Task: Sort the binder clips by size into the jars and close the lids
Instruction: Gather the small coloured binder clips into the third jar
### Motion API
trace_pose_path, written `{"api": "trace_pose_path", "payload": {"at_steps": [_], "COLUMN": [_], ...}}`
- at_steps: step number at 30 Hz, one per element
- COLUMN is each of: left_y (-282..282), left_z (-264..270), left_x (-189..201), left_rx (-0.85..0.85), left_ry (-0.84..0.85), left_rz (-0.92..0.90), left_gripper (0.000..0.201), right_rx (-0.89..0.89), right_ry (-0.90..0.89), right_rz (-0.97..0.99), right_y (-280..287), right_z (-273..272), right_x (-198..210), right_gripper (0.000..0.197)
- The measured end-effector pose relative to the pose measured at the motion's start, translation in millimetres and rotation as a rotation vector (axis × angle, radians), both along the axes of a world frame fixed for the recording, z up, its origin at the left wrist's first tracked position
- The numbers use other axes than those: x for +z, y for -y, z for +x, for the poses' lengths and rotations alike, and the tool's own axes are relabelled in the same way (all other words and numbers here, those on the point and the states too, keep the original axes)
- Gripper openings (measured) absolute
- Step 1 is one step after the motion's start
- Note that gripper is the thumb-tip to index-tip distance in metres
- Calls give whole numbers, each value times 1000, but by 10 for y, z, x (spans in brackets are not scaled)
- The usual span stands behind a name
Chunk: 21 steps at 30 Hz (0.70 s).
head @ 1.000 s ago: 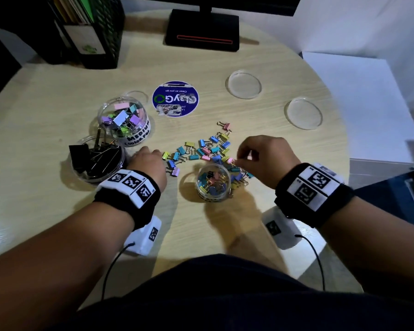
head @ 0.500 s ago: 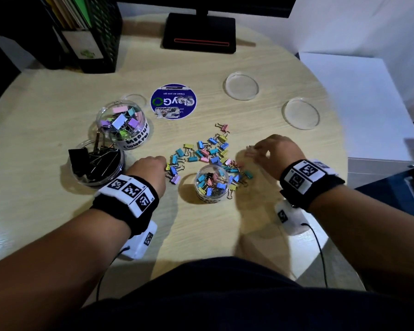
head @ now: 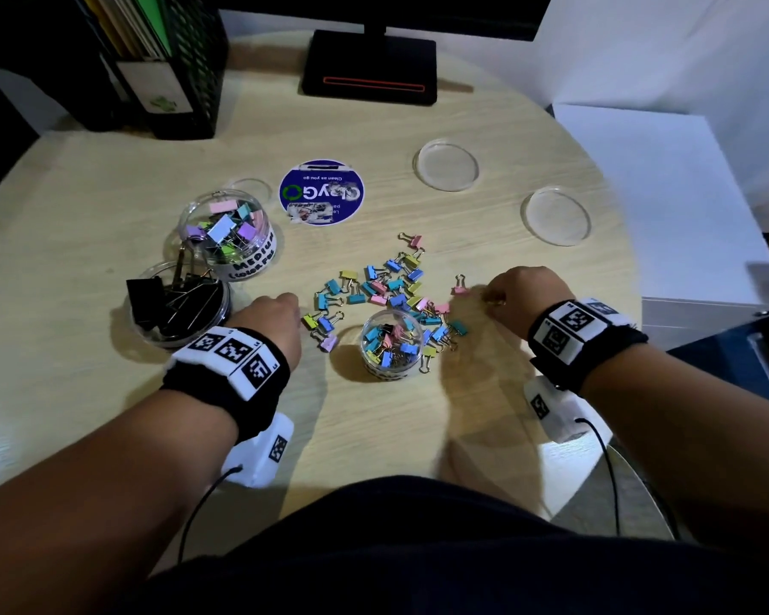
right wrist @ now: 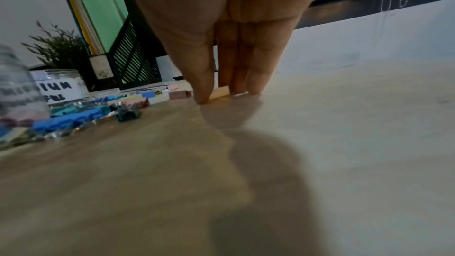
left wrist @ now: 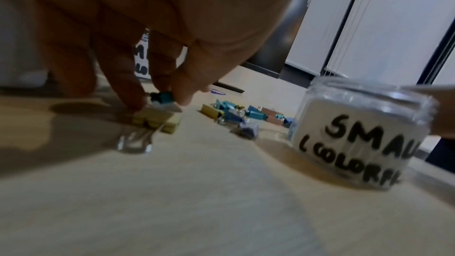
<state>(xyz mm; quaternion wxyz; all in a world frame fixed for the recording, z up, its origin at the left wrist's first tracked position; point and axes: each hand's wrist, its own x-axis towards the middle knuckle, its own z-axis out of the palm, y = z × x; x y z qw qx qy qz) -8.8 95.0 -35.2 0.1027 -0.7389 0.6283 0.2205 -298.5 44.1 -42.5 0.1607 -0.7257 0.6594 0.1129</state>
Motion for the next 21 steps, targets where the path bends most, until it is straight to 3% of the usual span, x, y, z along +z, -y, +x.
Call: {"api": "trace_pose_path", "payload": {"at_steps": [4, 6, 9, 14, 21], "left_y": [-20, -64, -157, -176, -228], "left_z": [-85, -200, -374, -433, -381], "left_x": [96, 196, 294, 134, 74], "left_rx": [-9, -114, -282, -457, -325], "left_ry": [-221, -406, -560, -442, -471], "left_rz": [-214, -340, -357, -319, -284], "left_gripper": [21, 21, 20, 12, 16], "right_rx": [9, 12, 0, 33, 259], "right_ry": [9, 13, 25, 49, 430], "right_rz": [-20, -21, -18, -13, -237], "right_y": [-61, -65, -61, -107, -477], "right_z": [11, 9, 1, 50, 583], "right_x": [-42, -58, -53, 63, 304], "right_gripper": [24, 24, 22, 18, 16]}}
